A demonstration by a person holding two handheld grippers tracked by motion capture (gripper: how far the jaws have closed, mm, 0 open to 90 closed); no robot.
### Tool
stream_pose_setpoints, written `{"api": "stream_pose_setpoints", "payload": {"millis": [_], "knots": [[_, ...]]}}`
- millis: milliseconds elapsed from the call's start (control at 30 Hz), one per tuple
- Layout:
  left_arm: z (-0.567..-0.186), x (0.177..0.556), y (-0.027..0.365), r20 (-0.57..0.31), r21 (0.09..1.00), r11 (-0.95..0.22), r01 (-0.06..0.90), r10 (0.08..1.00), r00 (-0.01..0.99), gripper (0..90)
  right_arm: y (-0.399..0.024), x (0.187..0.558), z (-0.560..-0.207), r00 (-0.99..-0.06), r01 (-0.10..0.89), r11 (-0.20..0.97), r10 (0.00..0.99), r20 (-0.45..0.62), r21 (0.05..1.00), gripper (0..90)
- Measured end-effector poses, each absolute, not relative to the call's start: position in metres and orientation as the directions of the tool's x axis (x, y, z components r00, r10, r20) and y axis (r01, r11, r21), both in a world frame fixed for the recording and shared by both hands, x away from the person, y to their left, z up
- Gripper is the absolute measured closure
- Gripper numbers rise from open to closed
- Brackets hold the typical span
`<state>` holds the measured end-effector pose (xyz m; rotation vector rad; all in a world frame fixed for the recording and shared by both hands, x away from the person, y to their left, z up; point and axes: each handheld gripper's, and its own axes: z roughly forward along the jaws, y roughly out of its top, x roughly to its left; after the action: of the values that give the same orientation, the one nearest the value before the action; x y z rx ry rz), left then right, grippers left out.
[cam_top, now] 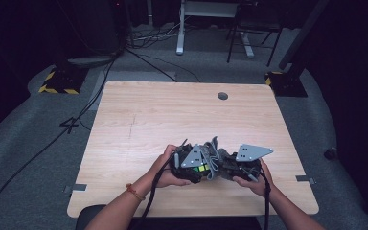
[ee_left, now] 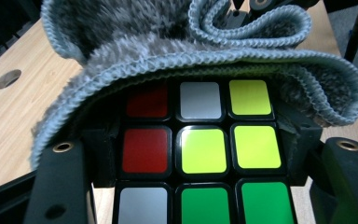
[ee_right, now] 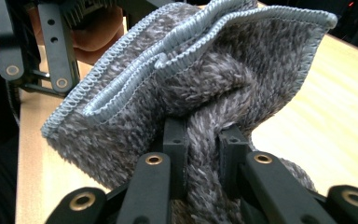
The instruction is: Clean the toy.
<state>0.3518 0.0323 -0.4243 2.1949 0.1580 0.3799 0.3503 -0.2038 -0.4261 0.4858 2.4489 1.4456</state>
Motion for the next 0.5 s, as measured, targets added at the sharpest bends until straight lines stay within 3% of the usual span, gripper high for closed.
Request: {"api": "stream_pose_setpoints", "payload": {"millis": [233, 500], "knots": [[-0.422, 0.350, 0.035, 0.226, 0.805, -0.592, -0.040, 0.244, 0.943, 33.1, -0.205, 0.358, -0.437, -0.909, 0.196, 0.458, 0.417, -0.015, 0.867, 77.9], [-0.426, 0.352, 0.030, 0.212, 0.791, -0.611, -0.015, 0.251, 0.945, 32.9, -0.202, 0.347, -0.420, -0.910, 0.134, 0.412, 0.411, -0.053, 0.901, 78.1]]}}
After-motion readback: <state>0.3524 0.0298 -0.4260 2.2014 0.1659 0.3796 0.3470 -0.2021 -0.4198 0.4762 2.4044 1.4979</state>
